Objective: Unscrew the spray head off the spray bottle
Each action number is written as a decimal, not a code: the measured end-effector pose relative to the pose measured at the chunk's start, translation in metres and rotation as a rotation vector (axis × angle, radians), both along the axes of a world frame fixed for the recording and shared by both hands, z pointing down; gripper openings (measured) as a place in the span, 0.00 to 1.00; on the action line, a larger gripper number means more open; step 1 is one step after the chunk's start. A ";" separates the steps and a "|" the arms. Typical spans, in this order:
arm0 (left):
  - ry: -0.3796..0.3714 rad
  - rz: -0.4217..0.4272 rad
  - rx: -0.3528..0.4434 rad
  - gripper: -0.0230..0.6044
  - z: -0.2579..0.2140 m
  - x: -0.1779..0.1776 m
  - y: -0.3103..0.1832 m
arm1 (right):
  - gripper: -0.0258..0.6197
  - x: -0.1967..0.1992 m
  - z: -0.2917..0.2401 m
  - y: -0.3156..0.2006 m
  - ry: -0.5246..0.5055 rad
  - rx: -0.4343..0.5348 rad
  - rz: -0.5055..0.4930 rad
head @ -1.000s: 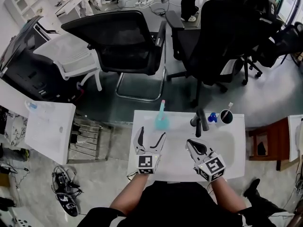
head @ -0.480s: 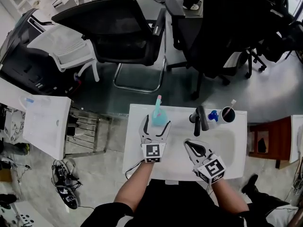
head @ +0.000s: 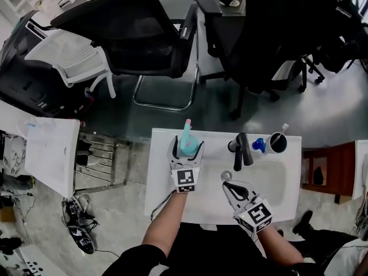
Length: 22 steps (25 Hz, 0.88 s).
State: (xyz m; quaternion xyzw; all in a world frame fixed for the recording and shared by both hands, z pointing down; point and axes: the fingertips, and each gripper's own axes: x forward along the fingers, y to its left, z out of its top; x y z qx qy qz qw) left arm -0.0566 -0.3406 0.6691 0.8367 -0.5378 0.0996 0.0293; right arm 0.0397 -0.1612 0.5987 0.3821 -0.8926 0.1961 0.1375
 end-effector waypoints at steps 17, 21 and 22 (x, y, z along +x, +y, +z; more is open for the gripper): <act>-0.030 -0.008 -0.023 0.68 0.010 0.001 -0.008 | 0.05 0.000 0.007 -0.001 0.006 -0.019 0.007; -0.054 0.021 -0.002 0.68 -0.005 0.005 -0.004 | 0.05 0.002 0.007 -0.002 0.013 -0.003 0.005; -0.062 0.028 0.003 0.68 -0.009 0.006 -0.003 | 0.05 0.002 0.005 -0.002 0.011 0.000 0.005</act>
